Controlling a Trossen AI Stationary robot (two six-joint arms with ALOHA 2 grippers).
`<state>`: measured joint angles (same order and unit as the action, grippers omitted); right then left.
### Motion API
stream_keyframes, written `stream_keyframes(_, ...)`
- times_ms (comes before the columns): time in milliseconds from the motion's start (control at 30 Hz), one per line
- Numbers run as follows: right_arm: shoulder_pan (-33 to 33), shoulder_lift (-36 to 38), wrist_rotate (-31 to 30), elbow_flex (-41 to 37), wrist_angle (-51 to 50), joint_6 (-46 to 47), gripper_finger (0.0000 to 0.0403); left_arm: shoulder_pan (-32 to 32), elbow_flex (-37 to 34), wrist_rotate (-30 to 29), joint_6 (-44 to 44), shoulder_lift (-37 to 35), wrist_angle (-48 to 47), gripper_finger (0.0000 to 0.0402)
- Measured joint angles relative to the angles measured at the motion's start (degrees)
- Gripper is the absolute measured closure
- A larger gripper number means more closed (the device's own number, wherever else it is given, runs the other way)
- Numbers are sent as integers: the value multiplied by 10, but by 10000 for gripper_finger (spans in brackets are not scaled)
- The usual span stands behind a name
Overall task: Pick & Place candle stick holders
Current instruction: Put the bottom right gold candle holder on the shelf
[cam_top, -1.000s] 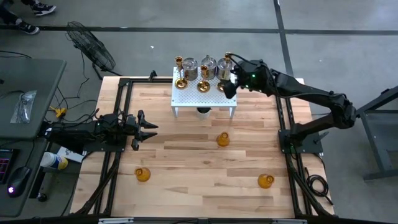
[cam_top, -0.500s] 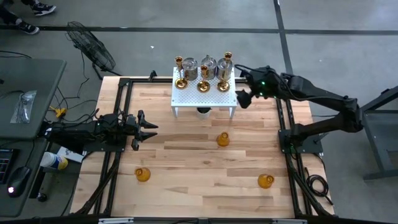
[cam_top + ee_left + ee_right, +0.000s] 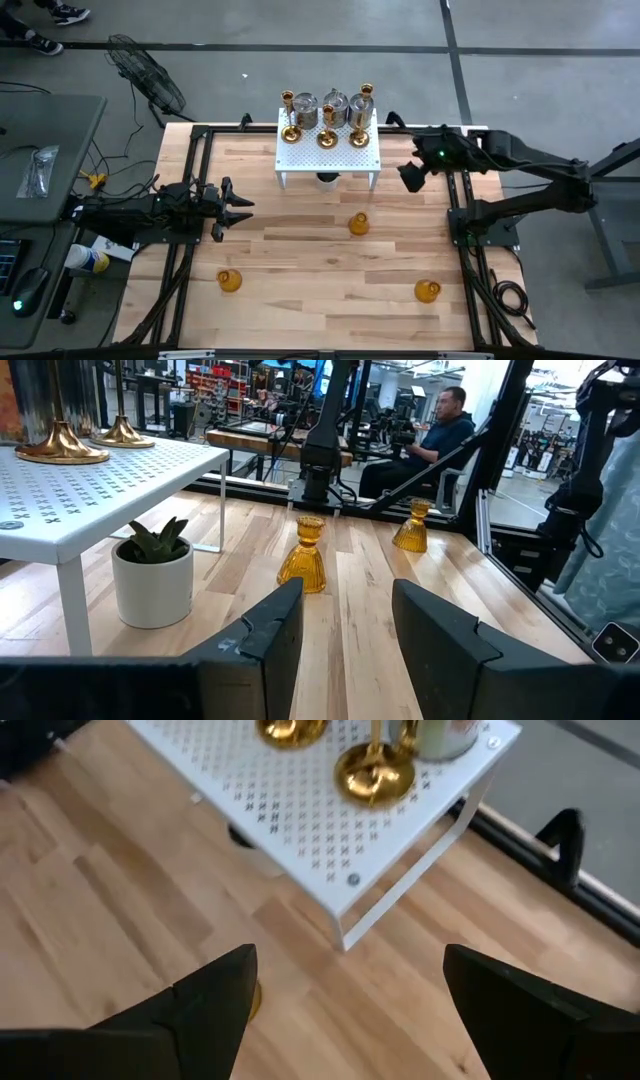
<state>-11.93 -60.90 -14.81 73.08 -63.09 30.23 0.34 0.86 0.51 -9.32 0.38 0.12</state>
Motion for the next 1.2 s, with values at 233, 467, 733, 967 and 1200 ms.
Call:
stream_keyframes(233,48,4,0,0,-30,36,89,0,0,0,0,0,0,250)
stream_keyframes(467,83,4,1,-3,-89,120,89,0,0,0,0,0,0,250)
stream_keyframes(733,134,15,70,-92,-96,310,89,0,0,0,0,0,0,250)
stream_keyframes(967,190,15,156,-161,-91,473,89,0,0,0,0,0,0,250)
stream_keyframes(1200,252,5,241,-170,-80,543,89,0,0,0,0,0,0,250)
